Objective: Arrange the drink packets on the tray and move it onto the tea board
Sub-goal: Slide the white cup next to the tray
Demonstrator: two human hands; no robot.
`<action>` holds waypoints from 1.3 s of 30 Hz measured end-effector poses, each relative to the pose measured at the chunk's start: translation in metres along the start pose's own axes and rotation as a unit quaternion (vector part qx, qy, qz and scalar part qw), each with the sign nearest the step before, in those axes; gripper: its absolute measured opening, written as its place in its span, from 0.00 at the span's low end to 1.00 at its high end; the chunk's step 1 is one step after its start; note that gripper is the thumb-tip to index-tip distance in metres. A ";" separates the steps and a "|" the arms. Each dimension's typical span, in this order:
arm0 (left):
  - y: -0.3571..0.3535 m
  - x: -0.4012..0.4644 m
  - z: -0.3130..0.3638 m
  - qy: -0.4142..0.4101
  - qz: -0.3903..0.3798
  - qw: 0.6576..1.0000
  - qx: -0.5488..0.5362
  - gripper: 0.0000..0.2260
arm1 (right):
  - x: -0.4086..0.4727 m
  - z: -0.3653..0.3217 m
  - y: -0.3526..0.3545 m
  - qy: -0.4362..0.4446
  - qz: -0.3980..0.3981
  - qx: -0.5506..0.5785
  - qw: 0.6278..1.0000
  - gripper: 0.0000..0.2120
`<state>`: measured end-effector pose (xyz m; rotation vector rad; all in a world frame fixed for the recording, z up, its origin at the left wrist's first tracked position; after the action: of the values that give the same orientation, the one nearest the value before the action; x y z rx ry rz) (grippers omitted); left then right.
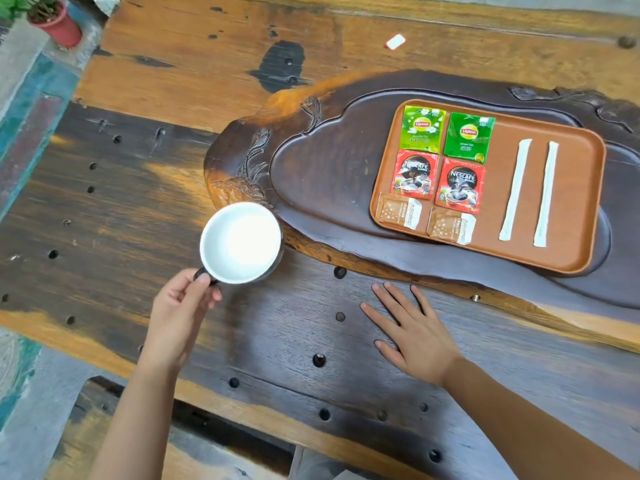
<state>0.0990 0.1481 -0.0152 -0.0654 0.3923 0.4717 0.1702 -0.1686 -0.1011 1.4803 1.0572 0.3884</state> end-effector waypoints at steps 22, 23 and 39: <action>-0.143 0.196 0.060 0.057 -0.318 0.946 0.030 0.11 | 0.003 0.002 -0.004 0.005 -0.003 0.023 1.000 0.28; -0.146 0.197 0.061 0.062 -0.330 0.941 0.036 0.15 | 0.003 0.002 -0.004 0.005 -0.003 0.024 1.000 0.28; -0.156 0.202 0.069 0.021 -0.284 0.953 0.107 0.08 | 0.002 0.001 0.001 0.011 0.023 0.024 0.999 0.28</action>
<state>0.3593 0.1064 -0.0327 0.0226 0.4433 -0.1430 0.1725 -0.1675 -0.1013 1.5484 1.0579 0.4156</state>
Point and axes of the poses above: each hand's wrist, its own x-axis towards the middle knuckle, its own y-axis out of the back of the hand, z = x × y, the point moved 7 cm from there along x, towards the middle knuckle, and after that the axes turned 5 degrees about -z, right-handed, at the moved point
